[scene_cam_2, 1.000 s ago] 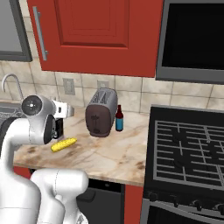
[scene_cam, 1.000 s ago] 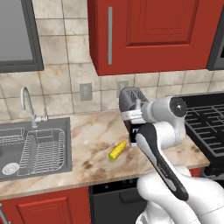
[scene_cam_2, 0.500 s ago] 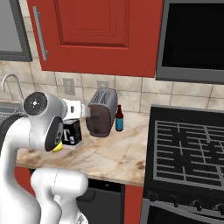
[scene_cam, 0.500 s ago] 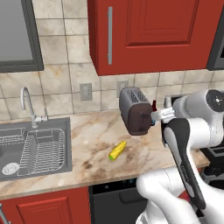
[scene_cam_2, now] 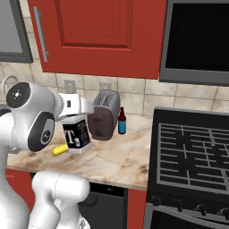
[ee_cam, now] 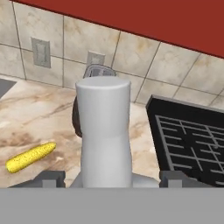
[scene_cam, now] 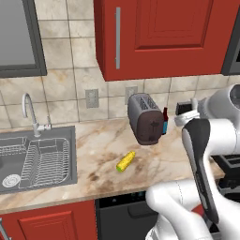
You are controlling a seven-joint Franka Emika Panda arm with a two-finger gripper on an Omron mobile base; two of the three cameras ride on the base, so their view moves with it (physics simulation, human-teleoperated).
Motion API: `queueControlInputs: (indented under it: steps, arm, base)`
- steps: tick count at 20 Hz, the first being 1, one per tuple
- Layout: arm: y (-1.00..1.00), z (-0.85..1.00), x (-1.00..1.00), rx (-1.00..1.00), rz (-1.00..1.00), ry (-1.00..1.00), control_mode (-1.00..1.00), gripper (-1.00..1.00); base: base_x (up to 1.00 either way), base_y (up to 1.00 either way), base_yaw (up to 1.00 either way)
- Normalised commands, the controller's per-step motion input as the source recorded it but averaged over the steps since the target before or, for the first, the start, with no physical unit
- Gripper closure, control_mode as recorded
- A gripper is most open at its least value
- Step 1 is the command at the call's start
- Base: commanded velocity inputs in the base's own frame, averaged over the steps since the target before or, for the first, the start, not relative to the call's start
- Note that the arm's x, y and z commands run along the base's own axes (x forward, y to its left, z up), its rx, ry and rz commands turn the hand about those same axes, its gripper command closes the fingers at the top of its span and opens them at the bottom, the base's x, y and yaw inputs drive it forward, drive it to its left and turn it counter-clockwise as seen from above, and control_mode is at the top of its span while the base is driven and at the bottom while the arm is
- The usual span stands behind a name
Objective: Place the liquor and beer on the top shelf of the fridge to keep them out of children's reach, and place the corn on lower shelves for easy access.
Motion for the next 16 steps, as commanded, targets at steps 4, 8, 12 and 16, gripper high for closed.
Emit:
queueControlInputs:
  steps: [4,8,12,16]
  arm:
    - [-0.04,0.03,-0.59,0.00,0.00,-0.15,-1.00,1.00]
    - [-0.02,0.00,-0.58,0.00,0.00,-0.07,-1.00,1.00]
    - [0.00,0.00,-0.42,0.00,0.02,-0.05,-1.00,1.00]
    - [0.00,0.00,-0.16,0.00,0.05,-0.03,-1.00,1.00]
  base:
    - [0.00,0.00,0.00]
    - [0.00,0.00,0.00]
    - [0.00,0.00,0.00]
    - [0.00,0.00,0.00]
